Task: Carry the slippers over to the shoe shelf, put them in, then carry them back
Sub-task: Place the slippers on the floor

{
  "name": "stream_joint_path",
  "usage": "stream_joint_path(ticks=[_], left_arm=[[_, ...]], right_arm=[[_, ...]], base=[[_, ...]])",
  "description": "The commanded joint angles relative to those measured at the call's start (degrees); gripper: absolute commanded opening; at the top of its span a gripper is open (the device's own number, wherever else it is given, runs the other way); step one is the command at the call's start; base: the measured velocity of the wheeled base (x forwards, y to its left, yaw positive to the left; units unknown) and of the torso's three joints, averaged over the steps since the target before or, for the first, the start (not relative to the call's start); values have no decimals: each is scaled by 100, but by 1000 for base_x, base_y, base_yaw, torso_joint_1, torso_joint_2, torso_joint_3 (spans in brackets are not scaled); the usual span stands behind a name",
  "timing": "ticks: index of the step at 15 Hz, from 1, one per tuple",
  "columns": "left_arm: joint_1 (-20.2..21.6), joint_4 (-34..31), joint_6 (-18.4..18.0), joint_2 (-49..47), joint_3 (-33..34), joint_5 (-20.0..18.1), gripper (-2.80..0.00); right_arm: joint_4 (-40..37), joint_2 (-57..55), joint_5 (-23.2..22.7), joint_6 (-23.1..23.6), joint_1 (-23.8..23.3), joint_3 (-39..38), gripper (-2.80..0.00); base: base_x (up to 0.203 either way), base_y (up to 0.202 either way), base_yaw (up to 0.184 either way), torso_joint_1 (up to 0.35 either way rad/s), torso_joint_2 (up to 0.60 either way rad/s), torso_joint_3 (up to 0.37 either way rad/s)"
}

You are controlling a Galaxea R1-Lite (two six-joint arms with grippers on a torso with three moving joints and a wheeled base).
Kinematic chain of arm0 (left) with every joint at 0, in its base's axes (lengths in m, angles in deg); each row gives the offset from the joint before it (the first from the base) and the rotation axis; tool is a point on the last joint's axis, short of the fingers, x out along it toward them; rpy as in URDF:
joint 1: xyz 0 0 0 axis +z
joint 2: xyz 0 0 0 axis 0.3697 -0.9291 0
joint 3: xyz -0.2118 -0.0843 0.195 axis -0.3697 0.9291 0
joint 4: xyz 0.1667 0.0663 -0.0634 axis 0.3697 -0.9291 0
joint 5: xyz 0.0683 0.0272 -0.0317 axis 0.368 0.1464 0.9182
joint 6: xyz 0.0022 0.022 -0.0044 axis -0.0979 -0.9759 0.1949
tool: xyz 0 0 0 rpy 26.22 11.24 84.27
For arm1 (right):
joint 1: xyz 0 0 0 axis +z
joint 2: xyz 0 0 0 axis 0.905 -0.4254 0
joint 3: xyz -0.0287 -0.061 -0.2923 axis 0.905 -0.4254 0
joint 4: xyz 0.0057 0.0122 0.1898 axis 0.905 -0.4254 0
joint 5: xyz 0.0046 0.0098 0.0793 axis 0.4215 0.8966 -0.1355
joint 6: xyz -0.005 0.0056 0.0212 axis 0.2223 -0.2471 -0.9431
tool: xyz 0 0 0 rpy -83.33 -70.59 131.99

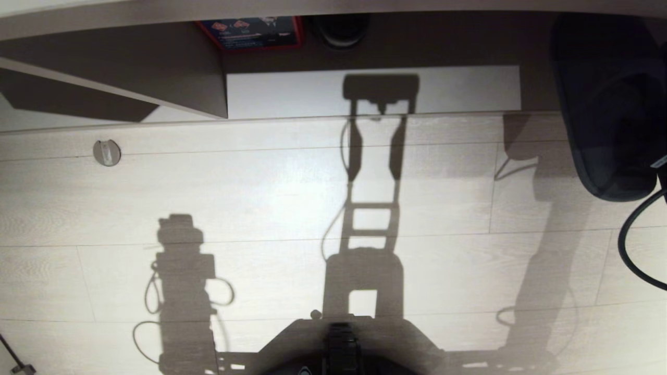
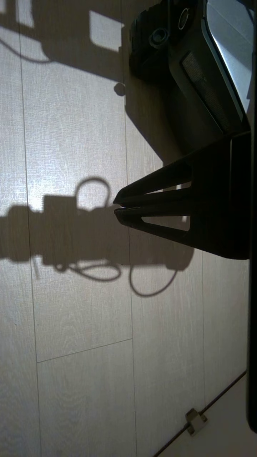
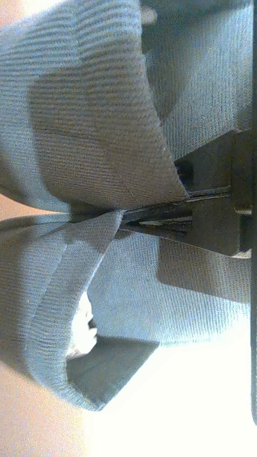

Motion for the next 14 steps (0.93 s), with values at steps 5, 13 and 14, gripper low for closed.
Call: stream_joint_path(ticks=[5, 13, 14], left_arm=[[1, 2, 4, 2, 0, 3, -280], [1, 2, 3, 2, 0, 3, -280], [1, 2, 0, 2, 0, 3, -280]], right_arm=[[-791, 1486, 7, 41, 182, -1131, -280], [-2937, 4183, 8, 456, 512, -2071, -280], [-3259, 4488, 5, 497, 523, -2147, -280]], base=[[0, 0, 0, 0, 0, 0], [0, 0, 0, 0, 0, 0], [0, 0, 0, 0, 0, 0]])
